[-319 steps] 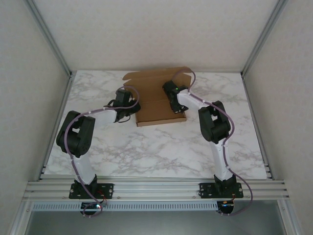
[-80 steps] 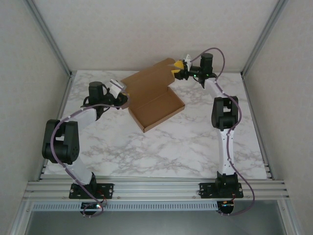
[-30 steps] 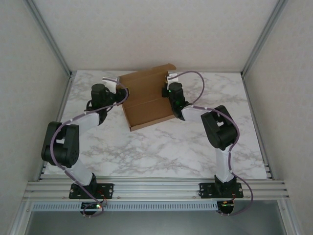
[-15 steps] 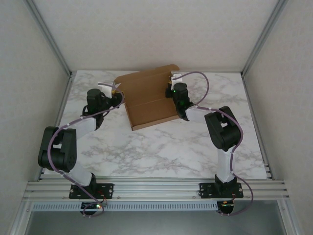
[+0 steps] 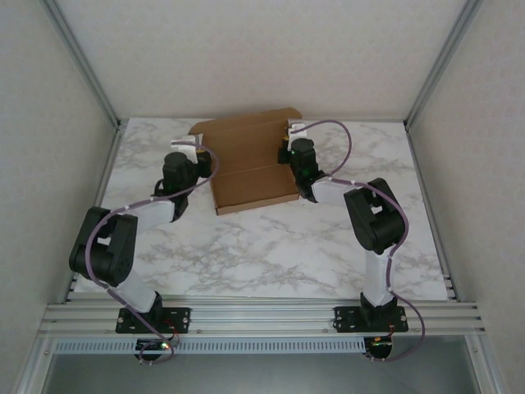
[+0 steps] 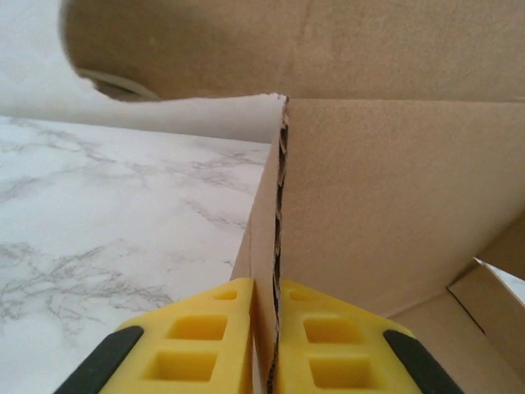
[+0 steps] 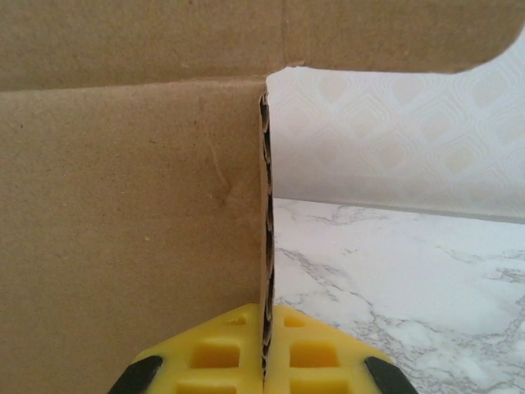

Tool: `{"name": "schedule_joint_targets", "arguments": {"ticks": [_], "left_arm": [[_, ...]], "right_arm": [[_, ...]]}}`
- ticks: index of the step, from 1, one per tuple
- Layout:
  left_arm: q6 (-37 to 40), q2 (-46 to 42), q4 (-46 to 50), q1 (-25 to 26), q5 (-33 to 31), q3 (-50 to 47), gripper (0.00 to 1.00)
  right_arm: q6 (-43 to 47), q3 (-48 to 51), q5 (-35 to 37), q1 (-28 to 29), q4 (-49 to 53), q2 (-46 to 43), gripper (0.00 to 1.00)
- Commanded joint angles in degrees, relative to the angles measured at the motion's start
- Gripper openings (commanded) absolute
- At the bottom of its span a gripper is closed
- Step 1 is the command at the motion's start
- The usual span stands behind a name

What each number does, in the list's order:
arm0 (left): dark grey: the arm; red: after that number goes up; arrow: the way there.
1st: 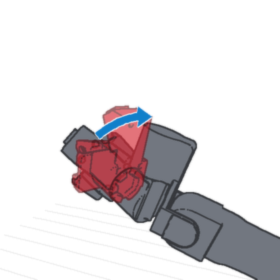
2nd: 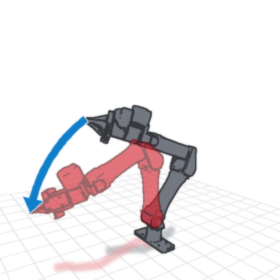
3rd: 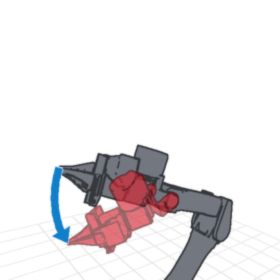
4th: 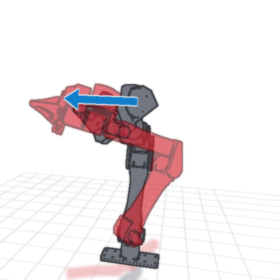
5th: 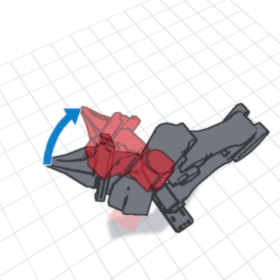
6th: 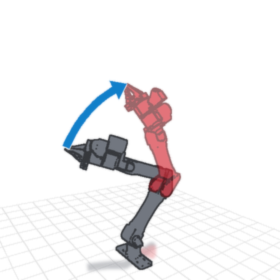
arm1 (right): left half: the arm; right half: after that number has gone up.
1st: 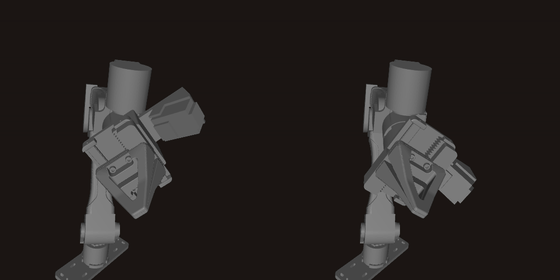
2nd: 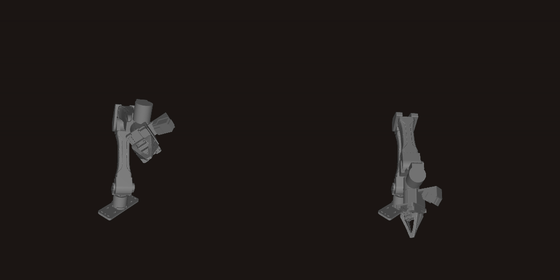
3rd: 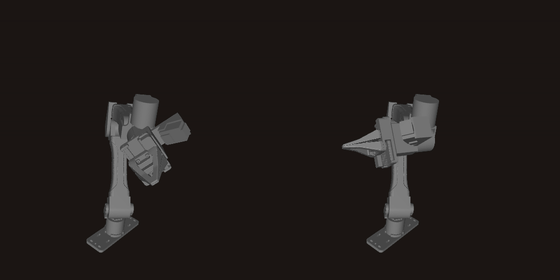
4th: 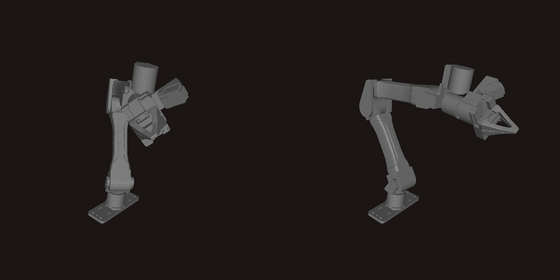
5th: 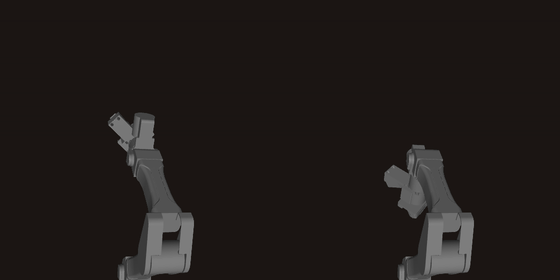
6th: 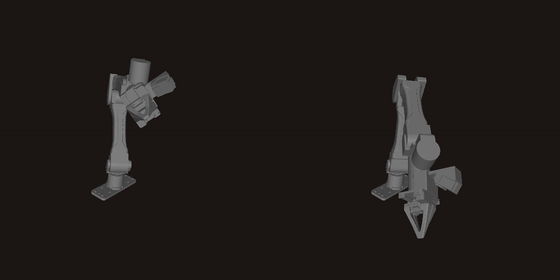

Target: Fold the paper box

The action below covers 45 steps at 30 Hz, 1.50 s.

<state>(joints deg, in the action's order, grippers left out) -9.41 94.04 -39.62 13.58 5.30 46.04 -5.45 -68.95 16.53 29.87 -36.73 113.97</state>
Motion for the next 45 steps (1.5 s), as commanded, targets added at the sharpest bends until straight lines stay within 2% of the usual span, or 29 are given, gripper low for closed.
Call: {"name": "schedule_joint_targets", "arguments": {"ticks": [1,4,11,20,24,28,31,35,39,41,45], "left_arm": [[-6.6,2.8,-5.9,3.9,-11.2,1.2,0.14],[-11.0,5.0,-6.8,5.8,-16.9,3.2,0.16],[-15.8,8.8,-8.1,10.8,-27.1,6.8,0.2],[-18.7,11.3,-11.7,12.0,-23.7,6.8,0.18],[-18.1,11.5,-12.3,12.1,-22.8,6.6,0.17],[-14.9,10.7,-11.8,12.0,-21.3,6.3,0.18],[-10.2,8.0,-10.1,11.4,-18.0,4.9,0.2],[-7.0,4.0,-8.1,10.0,-11.0,1.8,0.22],[-3.9,2.1,-8.9,9.9,-3.7,-1.5,0.24],[-3.8,1.1,-11.3,10.0,-1.4,-3.9,0.23],[-5.3,-0.3,-14.1,10.0,-1.5,-7.2,0.22]], "right_arm": [[-2.4,0.3,-0.5,2.9,0.6,-3.0,0.0],[-3.5,-0.1,0.7,3.8,1.8,-3.3,0.0],[-5.0,-0.6,6.7,6.0,3.1,-3.5,0.0],[-10.7,-4.6,12.4,7.8,6.4,-0.9,0.0],[-9.3,-5.9,16.7,9.4,6.1,0.7,0.0],[-5.8,-4.8,18.0,9.2,6.2,0.2,0.0],[-2.4,-0.9,14.8,7.8,5.3,-2.6,0.0],[-1.4,5.9,3.9,4.5,4.2,-7.3,0.0],[1.8,10.8,-3.6,4.3,1.8,-11.1,0.0],[1.5,13.4,-4.5,4.3,1.1,-13.2,0.0],[0.9,17.7,-5.0,4.2,-0.8,-16.2,0.0]]}}
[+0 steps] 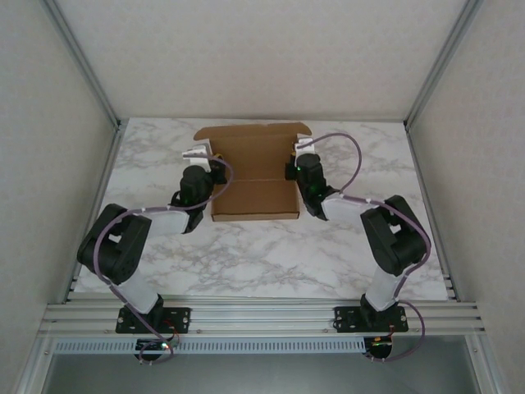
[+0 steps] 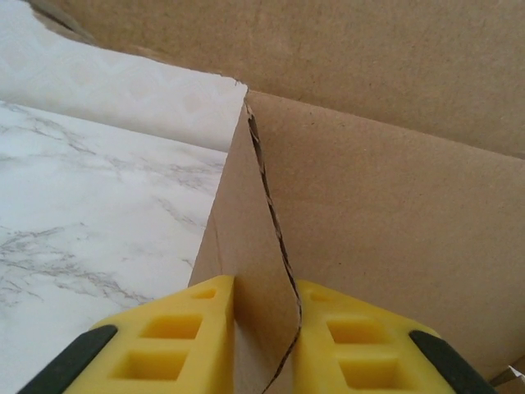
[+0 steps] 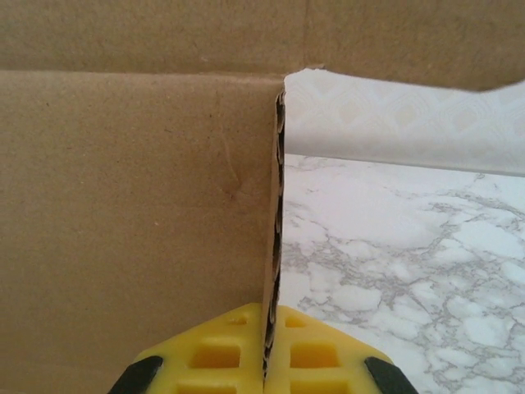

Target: Fold the paper box

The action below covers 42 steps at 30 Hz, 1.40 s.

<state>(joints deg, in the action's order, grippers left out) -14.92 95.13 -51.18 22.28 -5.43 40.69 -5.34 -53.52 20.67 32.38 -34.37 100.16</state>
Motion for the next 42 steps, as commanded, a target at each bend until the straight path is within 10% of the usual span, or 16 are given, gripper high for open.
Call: {"name": "schedule_joint_targets", "arguments": {"ticks": [1,11,42], "left_arm": [[-0.3,-1.7,-3.9,1.4,9.0,-3.0,0.22],[-1.6,-1.6,-17.9,2.5,9.0,-12.0,0.21],[11.2,-4.6,-14.8,3.7,13.1,-9.2,0.17]], "right_arm": [[0.5,3.4,-9.6,1.7,-4.0,-2.9,0.0],[0.4,11.0,-8.6,3.8,-15.1,-2.4,0.0],[5.2,6.5,-1.2,7.3,-21.4,1.1,0.0]]}}
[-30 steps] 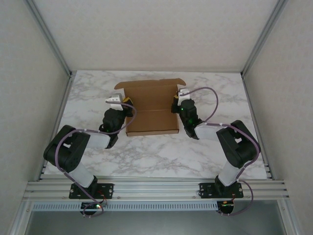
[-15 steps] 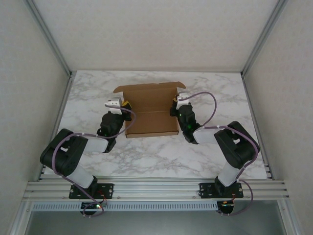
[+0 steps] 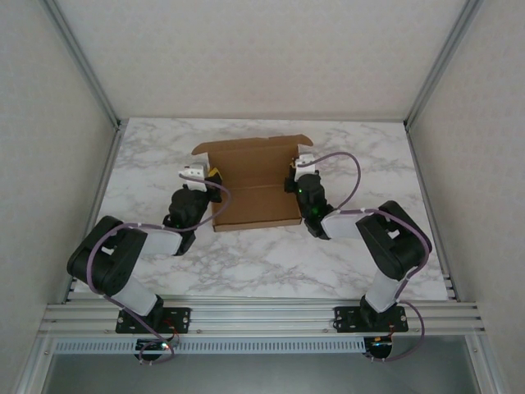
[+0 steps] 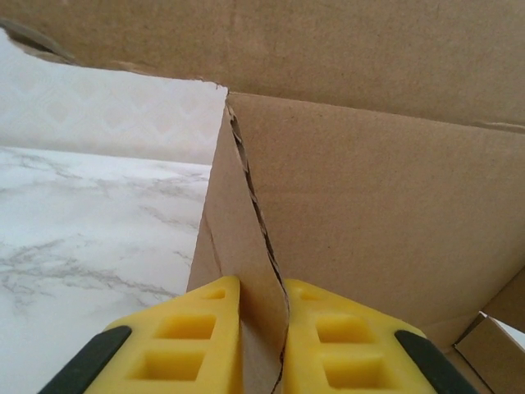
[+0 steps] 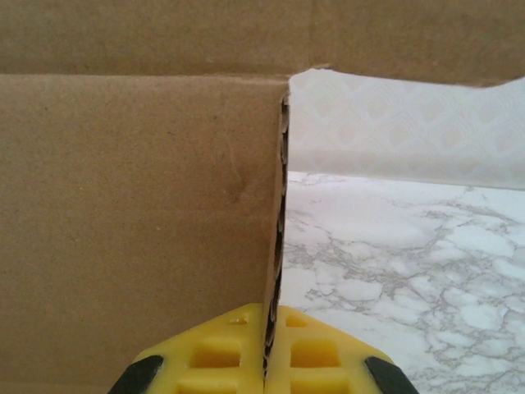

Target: Fold the paper box

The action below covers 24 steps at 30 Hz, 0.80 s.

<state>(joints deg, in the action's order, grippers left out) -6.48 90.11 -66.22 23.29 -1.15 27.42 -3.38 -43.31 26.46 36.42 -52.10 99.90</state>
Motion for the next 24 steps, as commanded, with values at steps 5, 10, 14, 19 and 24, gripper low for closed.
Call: {"name": "schedule_joint_targets", "arguments": {"ticks": [5,10,14,19,24], "left_arm": [[2.2,3.1,1.5,1.6,10.3,7.6,0.17],[1.9,4.1,1.9,-0.3,12.6,8.4,0.19],[1.5,5.6,1.4,-1.5,14.3,8.0,0.24],[2.1,6.3,0.4,-1.2,15.0,6.2,0.28],[2.4,5.8,-1.6,-0.4,13.9,2.8,0.28]], "right_arm": [[2.8,-7.6,-8.8,1.1,-1.6,3.0,0.0],[0.4,-8.9,-12.7,-2.1,-0.7,3.7,0.0],[-2.0,-7.4,-16.1,-3.2,-4.2,4.8,0.0],[-2.1,-5.6,-18.8,-3.4,-8.2,7.8,0.03],[-3.0,-3.7,-19.0,-3.2,-8.9,8.6,0.05]]}}
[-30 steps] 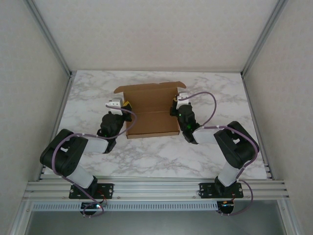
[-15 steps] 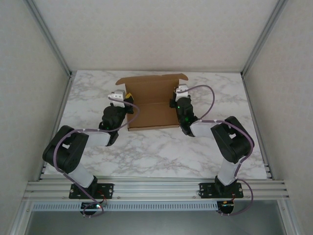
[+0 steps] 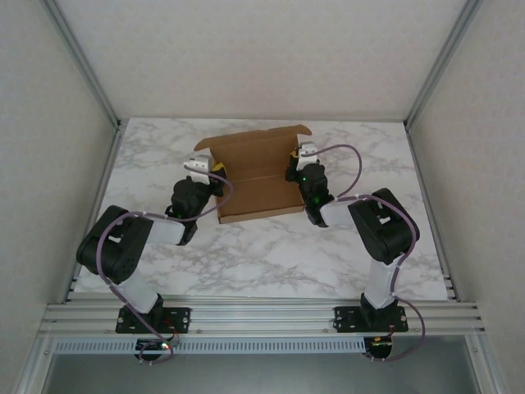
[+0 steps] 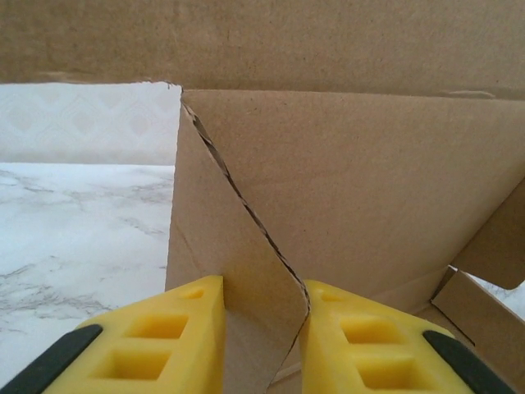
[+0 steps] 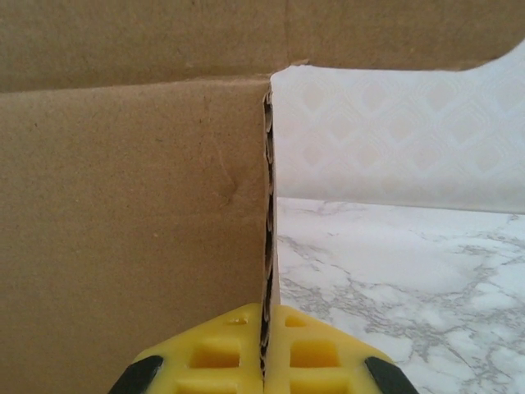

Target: Fold the paper box

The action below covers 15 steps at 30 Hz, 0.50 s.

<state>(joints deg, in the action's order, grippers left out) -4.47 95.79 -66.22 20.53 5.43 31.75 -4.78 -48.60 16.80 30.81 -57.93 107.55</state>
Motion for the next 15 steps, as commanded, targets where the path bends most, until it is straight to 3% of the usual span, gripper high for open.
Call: {"name": "schedule_joint_targets", "arguments": {"ticks": [1,15], "left_arm": [[0.5,0.0,-1.5,2.6,7.2,-2.0,0.28],[0.2,-3.3,3.4,4.6,3.1,-7.0,0.27]], "right_arm": [[-1.6,2.2,-9.3,2.5,-3.2,0.7,0.05],[-2.6,9.7,-4.7,5.5,-3.8,-1.7,0.12]]}}
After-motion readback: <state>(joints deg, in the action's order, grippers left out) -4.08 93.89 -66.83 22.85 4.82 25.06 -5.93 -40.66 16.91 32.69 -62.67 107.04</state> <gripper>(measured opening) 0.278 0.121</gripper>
